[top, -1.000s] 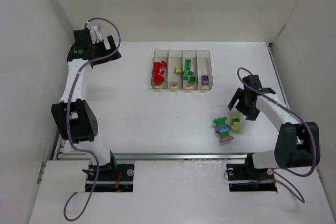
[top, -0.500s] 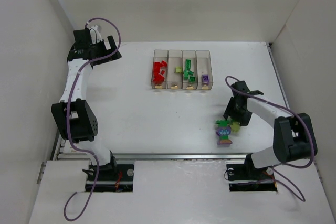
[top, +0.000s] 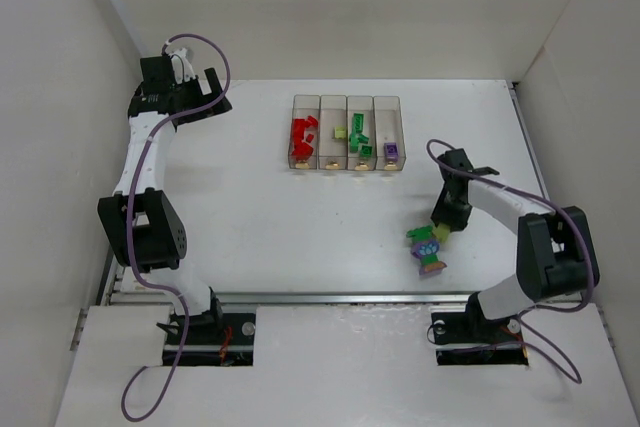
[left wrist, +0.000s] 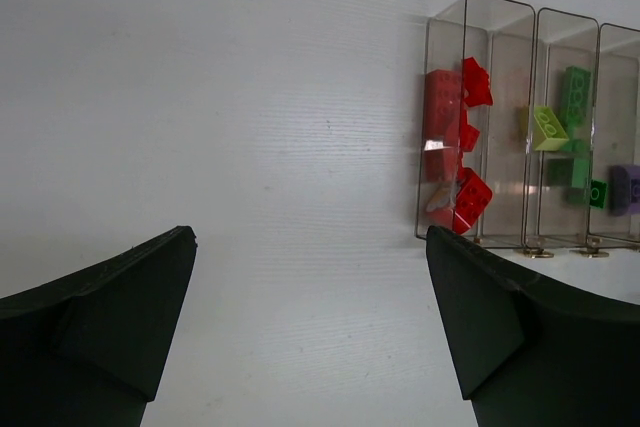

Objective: Sort the legos into containers by color

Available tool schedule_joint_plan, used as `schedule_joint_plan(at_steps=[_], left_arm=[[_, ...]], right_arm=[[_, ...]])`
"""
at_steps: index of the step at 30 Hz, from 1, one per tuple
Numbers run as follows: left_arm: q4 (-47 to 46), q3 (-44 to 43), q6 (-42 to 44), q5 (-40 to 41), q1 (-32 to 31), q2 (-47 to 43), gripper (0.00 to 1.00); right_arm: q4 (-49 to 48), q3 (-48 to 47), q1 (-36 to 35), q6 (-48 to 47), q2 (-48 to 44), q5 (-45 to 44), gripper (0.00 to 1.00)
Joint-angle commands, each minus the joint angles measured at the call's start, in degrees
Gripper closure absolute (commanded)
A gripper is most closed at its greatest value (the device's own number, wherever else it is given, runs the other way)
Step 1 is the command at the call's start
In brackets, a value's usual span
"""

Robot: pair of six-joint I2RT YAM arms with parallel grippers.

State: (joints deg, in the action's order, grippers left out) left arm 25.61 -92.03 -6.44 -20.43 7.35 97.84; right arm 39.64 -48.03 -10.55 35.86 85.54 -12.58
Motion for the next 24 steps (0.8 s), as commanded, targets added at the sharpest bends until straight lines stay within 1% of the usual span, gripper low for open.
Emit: schedule_joint_plan(at_steps=[1, 2, 4, 7, 8, 10, 11, 12, 14, 16, 18, 19, 21, 22, 23, 24], left_arm=[[-0.29, -1.93, 0.64, -0.93, 0.29, -1.16, 0.00], [-0.29, -1.93, 0.64, -0.93, 0.29, -1.16, 0.00], [-0.29, -1.93, 1.69, -1.63, 0.29, -1.16, 0.00], [0.32, -2.62, 3.27, -2.86, 0.29, -1.68, 0.00], [0.93, -2.63, 4.84, -2.87, -0.23, -1.69, 0.00], [1.63, -4.38, 6.69, -3.48, -1.46, -1.69, 0.00], [2.51, -5.08, 7.83, -3.48, -3.03, -1.69, 0.00], [3.04, -5.79, 10.28, -3.48, -4.01, -1.69, 0.00], [4.18, -8.16, 12.67, -2.78, -5.94, -1.69, 0.00], [4.80, -10.52, 15.73, -3.30, -8.31, -1.69, 0.00], [6.56, -12.29, 18.03, -5.06, -10.68, -1.69, 0.00], [7.17, -12.99, 19.34, -5.76, -11.56, -1.69, 0.00], [9.37, -13.70, 23.74, -6.99, -13.76, -3.88, 0.00], [10.16, -13.70, 25.67, -8.04, -16.29, -4.93, 0.00], [11.38, -13.09, 28.56, -9.62, -17.54, -6.16, 0.00], [14.88, -11.26, 32.07, -13.55, -18.94, -8.96, 0.00]], right_arm=[[-2.64, -2.68, -0.26, -1.66, 1.39, -4.02, 0.98], [-2.64, -4.42, -0.26, -2.45, 1.39, -4.90, 1.00], [-2.11, -6.80, -0.26, -3.33, 1.39, -7.18, 1.00], [-1.41, -12.95, -0.96, -4.39, -0.89, -9.74, 1.00], [-0.80, -16.71, -1.66, -5.00, -1.42, -11.14, 1.00], [-0.79, -20.68, -2.81, -5.70, -3.27, -12.29, 1.00], [-0.79, -22.79, -3.86, -6.58, -3.27, -12.29, 1.00], [-1.57, -27.16, -4.65, -7.11, -3.97, -12.29, 1.00], [-2.63, -31.58, -6.32, -9.04, -3.97, -12.29, 1.00], [-5.17, -37.10, -9.39, -12.10, -2.58, -10.02, 1.00], [-7.46, -39.93, -12.81, -13.96, -1.79, -6.26, 1.00], [-10.34, -41.78, -13.88, -14.58, -1.78, -4.66, 1.00], [-13.78, -43.02, -15.90, -15.82, -1.16, -1.67, 1.00], [-15.71, -43.02, -17.65, -16.60, -1.16, 1.21, 1.00], [-19.73, -43.63, -18.36, -16.61, -1.16, 2.89, 1.00], [-21.69, -43.64, -18.89, -16.61, -1.16, 4.65, 1.00]])
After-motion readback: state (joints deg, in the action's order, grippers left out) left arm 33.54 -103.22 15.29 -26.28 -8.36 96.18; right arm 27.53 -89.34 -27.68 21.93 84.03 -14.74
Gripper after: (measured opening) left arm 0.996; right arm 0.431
